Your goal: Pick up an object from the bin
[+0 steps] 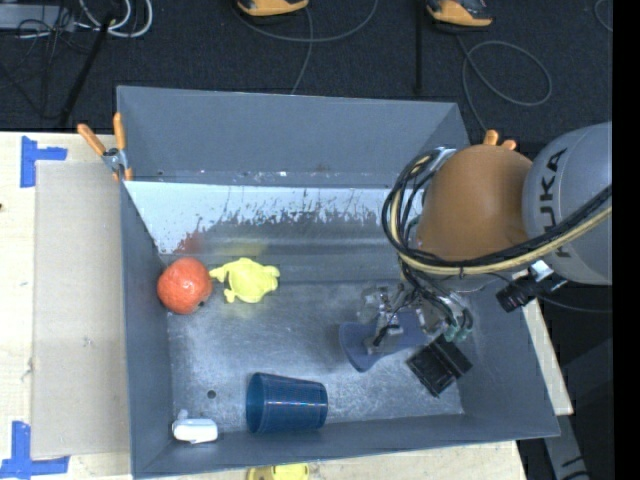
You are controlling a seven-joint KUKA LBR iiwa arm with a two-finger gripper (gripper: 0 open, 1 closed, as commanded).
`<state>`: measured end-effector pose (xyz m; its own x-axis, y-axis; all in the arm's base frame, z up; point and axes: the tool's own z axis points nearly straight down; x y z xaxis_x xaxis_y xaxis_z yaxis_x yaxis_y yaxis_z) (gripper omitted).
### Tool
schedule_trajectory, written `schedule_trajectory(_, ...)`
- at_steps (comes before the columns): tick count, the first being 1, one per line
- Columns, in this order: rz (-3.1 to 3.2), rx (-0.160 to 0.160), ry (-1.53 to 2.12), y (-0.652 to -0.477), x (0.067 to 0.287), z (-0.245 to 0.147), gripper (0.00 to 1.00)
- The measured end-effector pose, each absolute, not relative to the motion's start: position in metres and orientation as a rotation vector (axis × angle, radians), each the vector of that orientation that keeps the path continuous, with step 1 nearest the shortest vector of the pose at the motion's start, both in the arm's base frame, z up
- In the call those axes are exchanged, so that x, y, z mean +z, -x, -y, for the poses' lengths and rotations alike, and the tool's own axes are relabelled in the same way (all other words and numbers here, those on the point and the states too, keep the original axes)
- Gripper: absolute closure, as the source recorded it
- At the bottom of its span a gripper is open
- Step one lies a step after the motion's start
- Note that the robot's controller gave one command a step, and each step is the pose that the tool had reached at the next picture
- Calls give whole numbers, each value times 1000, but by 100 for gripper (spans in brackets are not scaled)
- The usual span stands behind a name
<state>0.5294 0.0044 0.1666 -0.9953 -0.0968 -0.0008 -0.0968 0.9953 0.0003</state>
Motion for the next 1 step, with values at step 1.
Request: schedule_trajectory(1,-3137,0,152,-529,167,-4,100)
